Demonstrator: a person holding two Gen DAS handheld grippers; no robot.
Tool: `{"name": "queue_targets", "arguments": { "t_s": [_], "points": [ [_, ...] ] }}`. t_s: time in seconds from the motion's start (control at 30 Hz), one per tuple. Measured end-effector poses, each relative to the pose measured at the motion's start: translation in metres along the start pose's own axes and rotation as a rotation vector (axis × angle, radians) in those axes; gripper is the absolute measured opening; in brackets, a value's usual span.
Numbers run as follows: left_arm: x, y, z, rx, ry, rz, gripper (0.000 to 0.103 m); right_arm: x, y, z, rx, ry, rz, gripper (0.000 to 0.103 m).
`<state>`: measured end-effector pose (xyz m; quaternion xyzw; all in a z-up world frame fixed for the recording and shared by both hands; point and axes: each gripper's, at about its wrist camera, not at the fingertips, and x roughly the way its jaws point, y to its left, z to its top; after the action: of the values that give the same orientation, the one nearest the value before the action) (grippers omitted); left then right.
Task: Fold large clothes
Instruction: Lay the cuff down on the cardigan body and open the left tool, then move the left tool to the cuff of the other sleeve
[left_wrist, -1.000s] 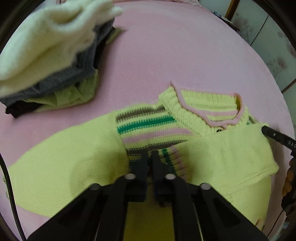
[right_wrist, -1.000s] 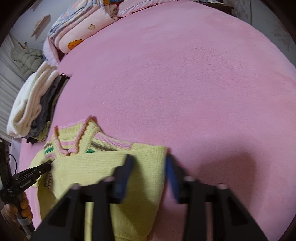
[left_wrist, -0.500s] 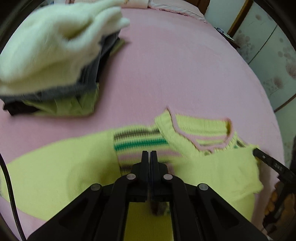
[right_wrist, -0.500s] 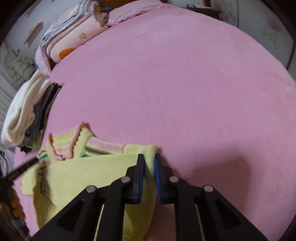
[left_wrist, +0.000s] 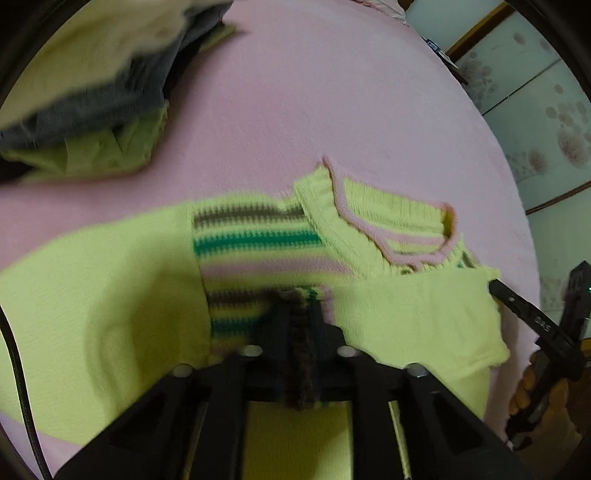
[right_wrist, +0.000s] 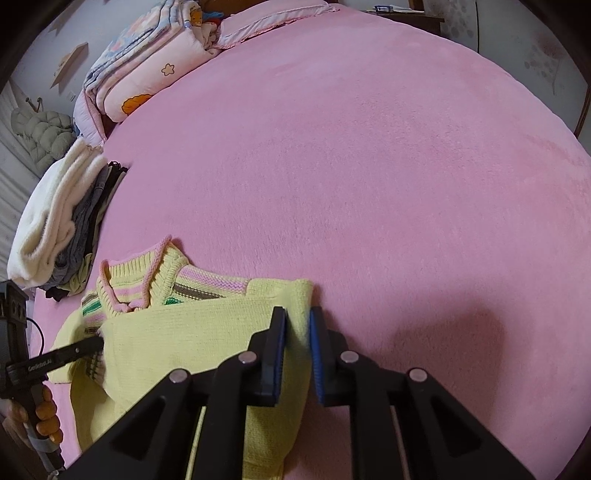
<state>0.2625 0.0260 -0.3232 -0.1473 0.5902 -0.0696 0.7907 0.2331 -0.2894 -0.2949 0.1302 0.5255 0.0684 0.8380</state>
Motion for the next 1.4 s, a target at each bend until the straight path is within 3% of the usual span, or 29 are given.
{"name": "queue_targets", "arguments": {
  "t_s": [0.13, 0.2, 0.37, 0.47, 0.57, 0.67, 0.83, 1.03, 1.13, 1.4],
  "points": [
    [-0.021, -0.025, 0.002, 0.109, -0.140, 0.148, 0.003, -0.004, 0.006, 0.000, -0.021, -0.017, 0.013, 0.013],
    [-0.026, -0.031, 0.004, 0.125, -0.172, 0.176, 0.003, -0.007, 0.010, 0.000, -0.028, -0.031, 0.014, 0.013],
    [0.011, -0.026, -0.002, 0.113, -0.117, 0.248, 0.004, 0.011, 0.015, -0.005, -0.062, -0.009, -0.081, 0.014],
    [0.016, -0.038, -0.004, 0.161, -0.124, 0.288, 0.006, 0.008, 0.014, -0.005, -0.056, -0.006, -0.074, 0.018],
    [0.003, -0.042, -0.002, 0.127, -0.115, 0.284, 0.019, -0.009, 0.010, -0.003, -0.036, -0.001, -0.051, 0.022],
    [-0.023, -0.047, -0.006, 0.090, -0.157, 0.264, 0.028, -0.037, 0.013, -0.007, -0.050, -0.039, -0.019, 0.023],
    [-0.027, -0.077, -0.026, 0.083, -0.140, 0.164, 0.029, -0.056, 0.045, -0.027, -0.148, -0.055, 0.053, 0.023],
    [0.023, -0.095, -0.054, 0.114, -0.068, 0.232, 0.029, -0.036, 0.065, -0.053, -0.216, -0.008, 0.030, 0.021],
    [0.028, -0.101, -0.060, 0.140, -0.081, 0.251, 0.029, -0.020, 0.049, -0.066, -0.243, 0.033, -0.072, 0.006],
    [0.033, -0.124, -0.068, 0.145, -0.067, 0.295, 0.032, -0.038, 0.035, -0.060, -0.200, 0.029, 0.005, 0.005]
  ]
}}
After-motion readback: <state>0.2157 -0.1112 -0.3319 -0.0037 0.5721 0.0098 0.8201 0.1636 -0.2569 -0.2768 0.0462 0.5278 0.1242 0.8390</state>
